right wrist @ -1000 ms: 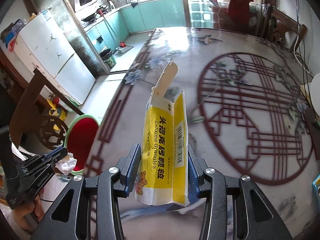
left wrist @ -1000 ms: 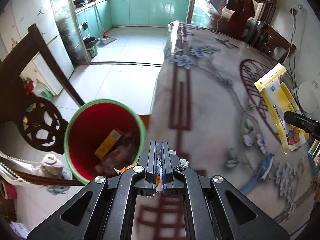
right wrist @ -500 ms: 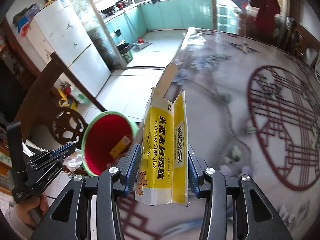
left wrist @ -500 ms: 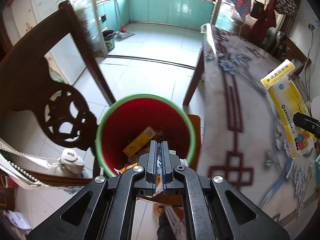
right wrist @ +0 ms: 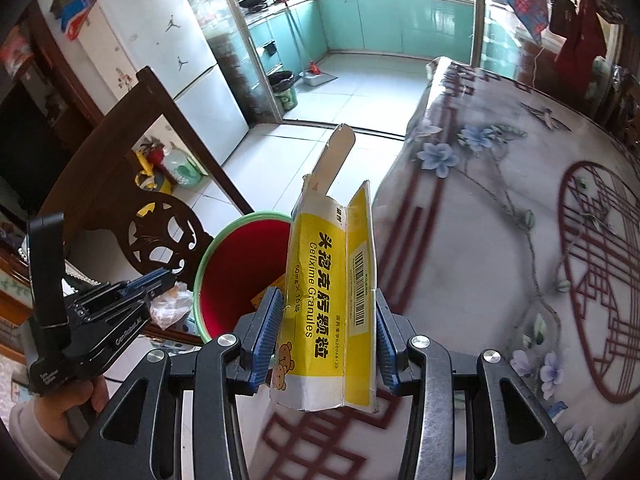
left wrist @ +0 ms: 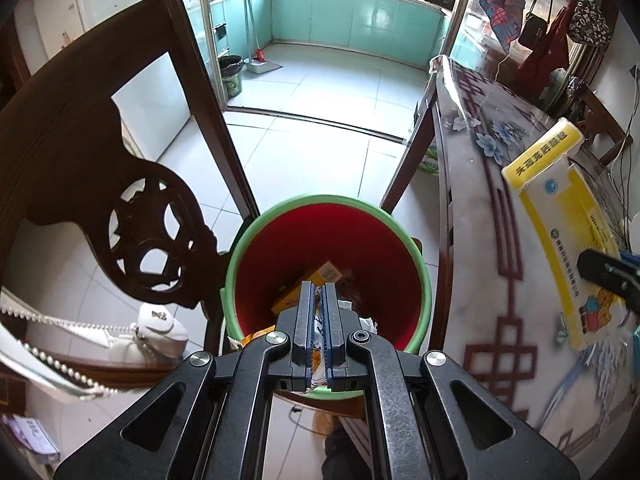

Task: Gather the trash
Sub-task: 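Open both grippers to drop the wrapper and medicine box into the bucket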

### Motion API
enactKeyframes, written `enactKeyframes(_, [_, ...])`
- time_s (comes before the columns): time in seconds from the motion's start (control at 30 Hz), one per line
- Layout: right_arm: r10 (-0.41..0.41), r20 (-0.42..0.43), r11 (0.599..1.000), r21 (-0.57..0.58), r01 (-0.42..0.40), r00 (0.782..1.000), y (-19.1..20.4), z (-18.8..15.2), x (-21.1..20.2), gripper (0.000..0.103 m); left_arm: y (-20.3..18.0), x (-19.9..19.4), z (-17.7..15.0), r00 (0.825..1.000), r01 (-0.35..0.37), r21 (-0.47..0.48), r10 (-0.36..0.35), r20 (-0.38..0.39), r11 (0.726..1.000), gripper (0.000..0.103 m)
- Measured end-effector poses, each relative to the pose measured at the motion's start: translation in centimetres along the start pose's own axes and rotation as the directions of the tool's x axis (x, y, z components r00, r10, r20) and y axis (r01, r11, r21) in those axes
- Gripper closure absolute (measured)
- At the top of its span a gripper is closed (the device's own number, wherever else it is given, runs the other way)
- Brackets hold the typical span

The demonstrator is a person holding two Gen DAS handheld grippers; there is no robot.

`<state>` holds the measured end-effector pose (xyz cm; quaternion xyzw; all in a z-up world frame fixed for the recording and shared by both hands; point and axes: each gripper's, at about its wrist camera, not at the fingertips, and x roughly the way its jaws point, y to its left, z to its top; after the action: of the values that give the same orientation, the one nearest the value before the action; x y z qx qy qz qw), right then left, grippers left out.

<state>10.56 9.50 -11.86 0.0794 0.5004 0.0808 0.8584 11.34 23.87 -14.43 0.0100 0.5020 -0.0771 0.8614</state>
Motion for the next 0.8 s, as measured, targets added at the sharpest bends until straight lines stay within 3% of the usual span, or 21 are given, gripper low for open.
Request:
enactKeyframes(0.43, [0.024, -0.030, 0.999, -0.042, -0.025, 0.999, 2.2, 1.3, 2.4, 0.061, 0.7, 1.9, 1.9, 1.000, 0.009, 0.008, -0.009, -0.013, 1.000, 0.099])
enactKeyframes(0.57, [0.063, -0.037, 0.997, -0.052, -0.065, 0.997, 2.7, 1.6, 3.0, 0.053, 1.0, 2.4, 2.2, 1.000, 0.005, -0.006, -0.005, -0.027, 1.000, 0.096])
enactKeyframes(0.6, [0.061, -0.038, 0.997, -0.053, -0.063, 0.997, 2.8, 1.6, 3.0, 0.052, 1.1, 2.5, 2.2, 0.999, 0.011, -0.012, -0.011, -0.030, 1.000, 0.084])
enactKeyframes(0.63, [0.058, -0.037, 0.997, -0.054, -0.060, 0.998, 2.9, 1.6, 3.0, 0.051, 1.2, 2.4, 2.3, 1.000, 0.015, -0.021, -0.015, -0.024, 1.000, 0.061])
enactKeyframes(0.67, [0.056, -0.033, 0.997, -0.057, -0.058, 0.998, 2.9, 1.5, 2.9, 0.050, 1.3, 2.2, 2.3, 1.000, 0.016, -0.029, -0.016, -0.017, 0.999, 0.046])
enactKeyframes(0.7, [0.051, -0.024, 0.997, -0.062, -0.052, 0.998, 2.9, 1.5, 2.6, 0.049, 1.4, 1.8, 2.3, 1.000, 0.015, -0.042, -0.015, 0.000, 0.999, 0.020])
enactKeyframes(0.73, [0.044, -0.013, 0.997, -0.068, -0.045, 0.999, 2.9, 1.4, 2.2, 0.048, 1.5, 1.4, 2.3, 1.000, 0.017, -0.054, -0.017, 0.017, 0.998, 0.014])
enactKeyframes(0.8, [0.026, 0.009, 0.997, -0.077, -0.025, 1.000, 2.7, 1.2, 1.5, 0.045, 1.3, 0.9, 2.2, 1.000, 0.015, -0.067, -0.014, 0.025, 0.998, 0.014])
